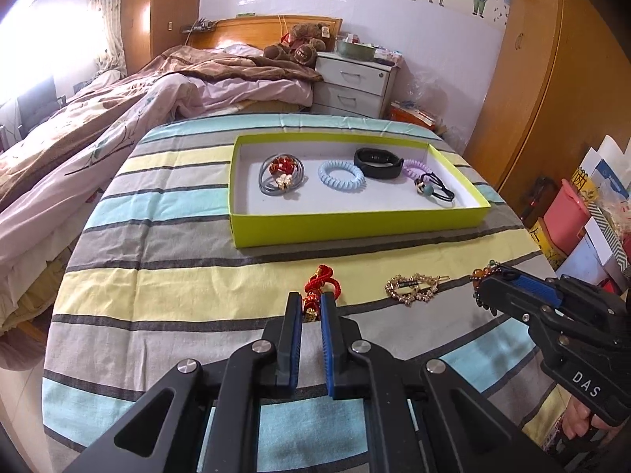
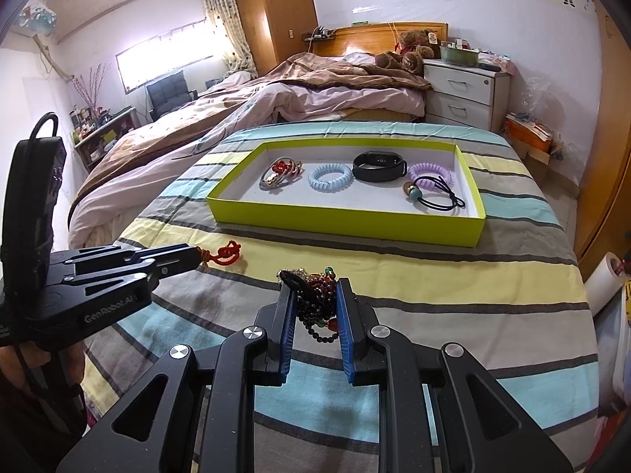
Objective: Organize jewelry
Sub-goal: 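Carry both held items into the green box and lower them onto its floor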
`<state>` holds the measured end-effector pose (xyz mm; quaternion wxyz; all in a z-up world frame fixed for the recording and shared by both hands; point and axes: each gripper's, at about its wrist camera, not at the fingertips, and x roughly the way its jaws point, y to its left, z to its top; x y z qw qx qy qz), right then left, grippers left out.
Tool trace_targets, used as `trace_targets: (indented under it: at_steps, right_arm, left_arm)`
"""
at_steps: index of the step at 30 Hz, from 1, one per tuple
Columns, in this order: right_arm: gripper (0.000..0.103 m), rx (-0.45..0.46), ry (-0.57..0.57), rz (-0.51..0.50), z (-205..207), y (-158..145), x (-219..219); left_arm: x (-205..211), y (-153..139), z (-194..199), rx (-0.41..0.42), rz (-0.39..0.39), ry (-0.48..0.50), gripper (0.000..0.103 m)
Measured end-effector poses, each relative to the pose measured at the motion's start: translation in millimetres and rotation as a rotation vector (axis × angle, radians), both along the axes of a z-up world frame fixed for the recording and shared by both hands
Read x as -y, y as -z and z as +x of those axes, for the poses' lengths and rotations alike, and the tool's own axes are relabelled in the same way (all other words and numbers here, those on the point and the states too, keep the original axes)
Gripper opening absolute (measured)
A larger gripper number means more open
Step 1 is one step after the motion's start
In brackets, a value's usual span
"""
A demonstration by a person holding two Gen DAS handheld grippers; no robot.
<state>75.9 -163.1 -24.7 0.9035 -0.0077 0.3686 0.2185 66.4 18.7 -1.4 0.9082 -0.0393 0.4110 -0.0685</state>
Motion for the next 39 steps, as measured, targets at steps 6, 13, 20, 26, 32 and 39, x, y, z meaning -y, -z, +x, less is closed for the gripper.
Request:
trace_targets:
  at_steps: [6,13,20,26,32,39]
  right_arm:
    - [0.02,0.011,0.0,0.004,-1,-4,0]
    - [0.02,0.038,0.009,0.007,-1,-14,4]
    - [0.02,0.07,0.027,0.013,10,-30,8]
    - [0.02,0.087,0.046,0.008,28,-41,12]
    - [0.02,0.08,0.054,-0.008,54,-42,10]
    - [0.02,0.058,0.052,-0.021,90,-36,4]
  left_arm:
    - [-3,-8,-3,0.019,-0.014,-0.002,0.009]
    - [-6,-27,-7,0.065,-0.015,0.0,0.009]
    - [-10,-43,1,0.101,-0.016,0.001,0.009]
    - [-12,-55,16,0.13,-0.014,0.007,0.009]
    - [-13,-54,43,0.125,-0.034,0.016,0.009]
    - [-17,-46,78,0.107,-0.061,0.003,0.009]
